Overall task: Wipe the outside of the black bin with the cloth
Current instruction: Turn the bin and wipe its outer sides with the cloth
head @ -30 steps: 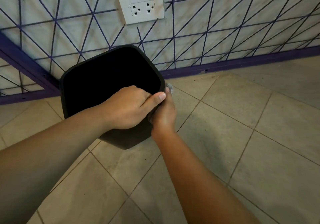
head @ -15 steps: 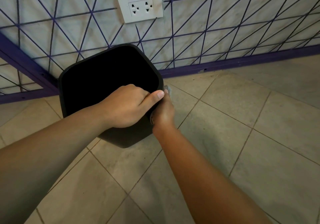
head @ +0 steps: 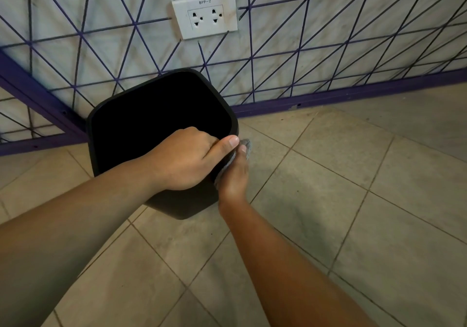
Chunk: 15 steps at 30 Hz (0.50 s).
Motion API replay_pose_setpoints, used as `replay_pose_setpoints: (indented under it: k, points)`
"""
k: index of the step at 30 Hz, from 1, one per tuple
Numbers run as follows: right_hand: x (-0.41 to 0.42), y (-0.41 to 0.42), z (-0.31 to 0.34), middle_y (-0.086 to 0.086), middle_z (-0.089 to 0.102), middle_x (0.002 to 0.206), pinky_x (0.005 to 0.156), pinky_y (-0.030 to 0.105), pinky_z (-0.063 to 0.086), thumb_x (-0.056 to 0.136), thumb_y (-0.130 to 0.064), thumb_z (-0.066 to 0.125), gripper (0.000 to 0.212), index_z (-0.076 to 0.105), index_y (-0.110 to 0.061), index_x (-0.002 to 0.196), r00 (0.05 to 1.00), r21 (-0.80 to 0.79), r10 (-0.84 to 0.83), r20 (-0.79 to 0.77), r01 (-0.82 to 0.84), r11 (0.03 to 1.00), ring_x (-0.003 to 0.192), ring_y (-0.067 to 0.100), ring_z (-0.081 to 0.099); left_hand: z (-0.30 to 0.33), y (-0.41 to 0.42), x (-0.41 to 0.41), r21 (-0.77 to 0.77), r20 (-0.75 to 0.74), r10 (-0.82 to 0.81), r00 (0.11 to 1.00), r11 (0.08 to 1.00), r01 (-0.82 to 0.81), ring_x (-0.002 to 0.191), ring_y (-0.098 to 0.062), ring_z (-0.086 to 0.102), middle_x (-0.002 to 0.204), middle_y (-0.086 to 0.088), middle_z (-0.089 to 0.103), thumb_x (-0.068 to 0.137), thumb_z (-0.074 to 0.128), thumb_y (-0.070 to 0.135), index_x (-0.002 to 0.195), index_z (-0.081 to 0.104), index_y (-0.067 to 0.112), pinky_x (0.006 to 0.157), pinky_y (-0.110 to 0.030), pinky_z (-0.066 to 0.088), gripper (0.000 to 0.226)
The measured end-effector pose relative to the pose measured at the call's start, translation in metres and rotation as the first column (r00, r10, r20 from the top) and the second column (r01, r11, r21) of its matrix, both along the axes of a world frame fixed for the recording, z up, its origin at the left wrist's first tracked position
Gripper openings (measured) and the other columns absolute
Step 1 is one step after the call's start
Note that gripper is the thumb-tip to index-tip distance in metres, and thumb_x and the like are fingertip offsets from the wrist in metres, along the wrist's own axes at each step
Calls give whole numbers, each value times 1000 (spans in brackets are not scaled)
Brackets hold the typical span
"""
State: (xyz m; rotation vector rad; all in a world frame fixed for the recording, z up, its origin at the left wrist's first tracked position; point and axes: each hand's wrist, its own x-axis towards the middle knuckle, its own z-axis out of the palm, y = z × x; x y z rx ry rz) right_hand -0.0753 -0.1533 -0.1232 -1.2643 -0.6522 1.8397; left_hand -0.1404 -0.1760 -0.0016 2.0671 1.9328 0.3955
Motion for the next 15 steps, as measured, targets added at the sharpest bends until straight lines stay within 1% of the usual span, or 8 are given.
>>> replay_pose_setpoints:
  k: [2,5,7,9,11,13,14,15]
  points:
    - [0,8,-6,8,50,158,119,45,42,95,-79,37,81,44,-30,160,1000,16,6,-7,-6,1000,145,28,49,0,0,0,2,0,1,1000,1000,-1,57,-2,53,52,6,47,102,31,45,60,48,32,57,-23,33,47]
    - [-5,-9,-2,2,53,158,123,56,40,77,-96,34,97,47,-40,156,998,220,11,57,-23,975,151,25,45,1,2,-1,-29,2,-2,1000,1000,2,56,-8,56,52,3,53,100,28,50,62,56,26,56,-25,41,54]
    - [-5,-11,-6,5,50,159,122,54,40,85,-93,31,95,42,-37,160,999,157,-2,44,-5,988,150,25,45,1,2,-1,-44,-5,5,1000,999,-6,54,-10,55,53,2,53,100,27,51,63,58,24,57,-28,44,55]
    - [1,1,-12,11,45,162,121,49,41,102,-74,32,78,37,-27,164,999,-2,1,47,-1,1000,148,29,46,0,1,0,-35,-25,11,1000,999,-12,53,-12,53,55,1,52,101,27,49,64,56,24,59,-30,43,53]
    - [4,11,-16,13,45,162,110,42,47,105,-68,34,74,37,-24,164,999,-96,40,24,-37,995,146,30,47,0,1,1,-34,-45,15,999,999,-16,53,-11,53,56,1,52,101,27,49,64,56,23,59,-28,41,53]
    - [0,0,-3,12,44,164,94,35,53,92,-78,37,87,41,-27,162,999,-31,24,-22,-25,999,147,33,47,2,1,1,-36,-51,14,999,999,-16,52,-9,53,55,3,53,100,27,50,63,56,23,57,-26,39,54]
    - [-3,-11,1,11,43,165,97,37,55,85,-83,38,93,43,-29,161,1000,30,12,-28,-11,1000,151,32,44,2,1,1,-45,-43,7,999,999,-9,51,-9,54,54,3,54,99,26,51,63,57,22,56,-27,41,56]
    - [-6,-23,3,8,41,167,107,42,54,82,-85,39,95,43,-32,160,999,74,-12,-34,15,997,153,29,42,2,2,0,-58,-37,-1,999,998,-1,51,-9,54,53,3,55,98,26,52,62,58,22,56,-29,44,57]
